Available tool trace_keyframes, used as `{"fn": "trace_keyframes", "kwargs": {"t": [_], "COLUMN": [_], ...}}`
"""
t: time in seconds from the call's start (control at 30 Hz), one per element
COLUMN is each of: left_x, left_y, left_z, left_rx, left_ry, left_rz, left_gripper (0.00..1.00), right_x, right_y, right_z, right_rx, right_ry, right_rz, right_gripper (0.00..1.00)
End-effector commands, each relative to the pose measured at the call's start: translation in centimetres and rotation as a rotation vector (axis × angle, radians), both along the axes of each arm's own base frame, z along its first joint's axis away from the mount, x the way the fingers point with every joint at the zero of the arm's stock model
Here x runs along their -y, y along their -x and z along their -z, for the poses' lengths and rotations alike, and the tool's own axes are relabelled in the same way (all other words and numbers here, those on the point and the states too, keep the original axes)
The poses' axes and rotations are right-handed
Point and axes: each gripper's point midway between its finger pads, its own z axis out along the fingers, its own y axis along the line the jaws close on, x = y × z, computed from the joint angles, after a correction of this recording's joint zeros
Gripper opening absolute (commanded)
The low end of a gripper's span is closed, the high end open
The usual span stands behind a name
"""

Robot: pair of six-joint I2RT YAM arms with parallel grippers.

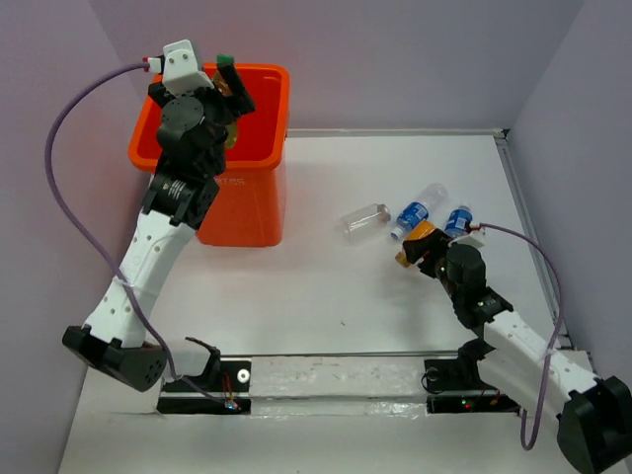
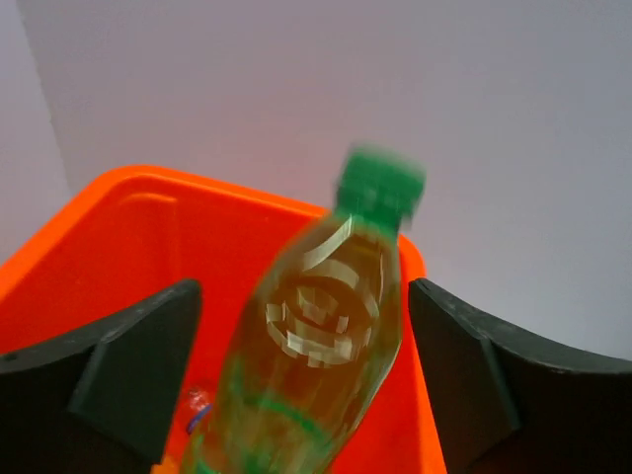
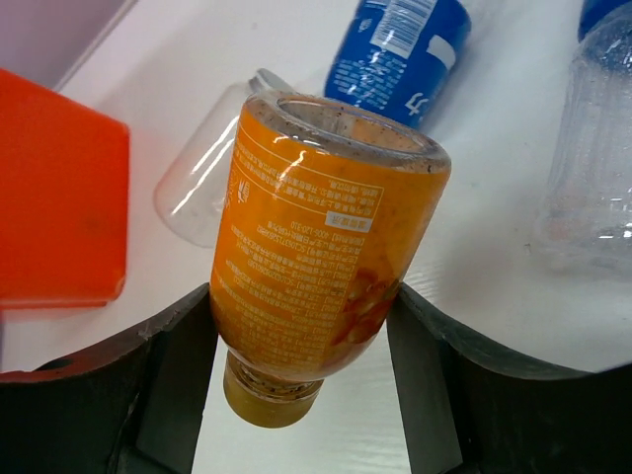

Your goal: Put the plastic bottles in the bin

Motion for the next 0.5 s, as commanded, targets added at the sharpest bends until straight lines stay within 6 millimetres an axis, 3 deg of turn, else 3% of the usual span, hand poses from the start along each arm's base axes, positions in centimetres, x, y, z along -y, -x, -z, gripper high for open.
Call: {"fn": "trace_keyframes", "kwargs": {"t": [0.0,0.13,0.17,0.23,0.27,0.3,0.33,0.37,0.43,0.47], "left_x": [-0.8,1.4,2.0,3.0,3.3,3.7,4.0,4.5,5.6,5.5], "left_y": [-1.5,0.4,1.7,3.2,4.6,6.9,7.7,7.8,9.8,11.3], "left_z": [-1.5,-2.5,-2.6,-2.1,-1.2,-1.7,-1.0,1.6,3.1,4.6], "left_rx": [-0.019,0.028,0.04,0.037,0.03,0.058,0.053,0.005,-0.01,-0.023], "left_ry": [0.013,0.048,0.054,0.096,0.106,0.134,0.141,0.136,0.125,0.126], "left_rz": [-0.005,0.159,0.223,0.306,0.351,0.425,0.455,0.477,0.573,0.601], "left_gripper": [0.99,0.99,0.99,0.99,0.99,0.99,0.99,0.99,0.99,0.99], "right_x": [-0.5,-1.6,-1.5,-1.8,-2.8,-3.5,-4.0,-5.9,-7.9,-10.3], "right_y": [1.3,1.7,1.7,1.4,1.1,0.9,0.6,0.2,-0.2,-0.9], "right_z": [-3.5,-8.9,-11.7,-15.2,-18.6,-20.1,-22.0,-24.9,-28.0,-28.0], "right_rx": [0.067,0.186,0.235,0.309,0.368,0.389,0.431,0.487,0.547,0.539], "right_ry": [-0.035,-0.068,-0.046,-0.032,-0.03,-0.023,-0.024,-0.029,-0.028,-0.01], "right_rz": [-0.064,-0.135,-0.148,-0.175,-0.225,-0.261,-0.284,-0.37,-0.447,-0.523], "right_gripper": [0.5,0.5,0.5,0.5,0.5,0.5,0.5,0.5,0.5,0.5]}}
